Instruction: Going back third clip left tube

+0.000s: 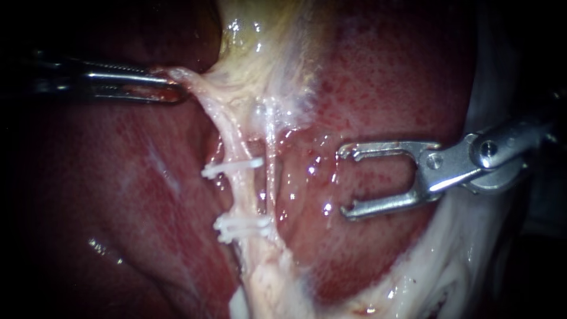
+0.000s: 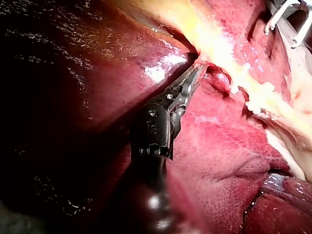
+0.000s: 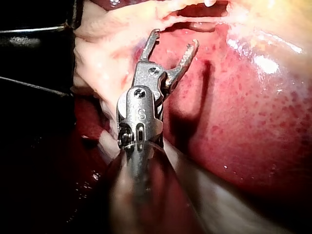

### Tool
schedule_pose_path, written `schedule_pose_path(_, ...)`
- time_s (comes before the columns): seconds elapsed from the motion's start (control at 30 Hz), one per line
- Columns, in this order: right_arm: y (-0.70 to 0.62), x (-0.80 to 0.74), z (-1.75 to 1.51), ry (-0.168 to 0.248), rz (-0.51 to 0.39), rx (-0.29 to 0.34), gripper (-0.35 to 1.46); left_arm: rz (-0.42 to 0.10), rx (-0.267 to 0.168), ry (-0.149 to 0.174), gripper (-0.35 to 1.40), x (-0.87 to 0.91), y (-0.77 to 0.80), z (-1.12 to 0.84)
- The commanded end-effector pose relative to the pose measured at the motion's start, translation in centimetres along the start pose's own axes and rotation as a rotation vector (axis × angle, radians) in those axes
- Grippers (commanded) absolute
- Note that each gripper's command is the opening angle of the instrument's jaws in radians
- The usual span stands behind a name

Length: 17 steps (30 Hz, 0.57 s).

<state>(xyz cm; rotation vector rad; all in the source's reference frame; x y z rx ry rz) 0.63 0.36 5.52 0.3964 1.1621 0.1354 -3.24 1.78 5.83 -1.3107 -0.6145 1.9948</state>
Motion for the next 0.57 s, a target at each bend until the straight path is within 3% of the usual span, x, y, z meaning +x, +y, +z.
schedule_pose_path(0.03,0.00,0.00,0.00,0.000,0.000,0.000,0.50,0.000,0.000,-0.004,-0.35,-0.02,-0.02,0.03)
schedule_pose_path(0.2,0.01,0.01,-0.02,0.000,0.001,0.001,0.50,-0.008,-0.004,-0.014,-0.35,-0.08,-0.08,0.12)
schedule_pose_path(0.57,0.01,0.02,-0.03,0.001,0.002,0.001,0.50,-0.008,-0.004,-0.017,-0.35,-0.07,-0.08,0.11)
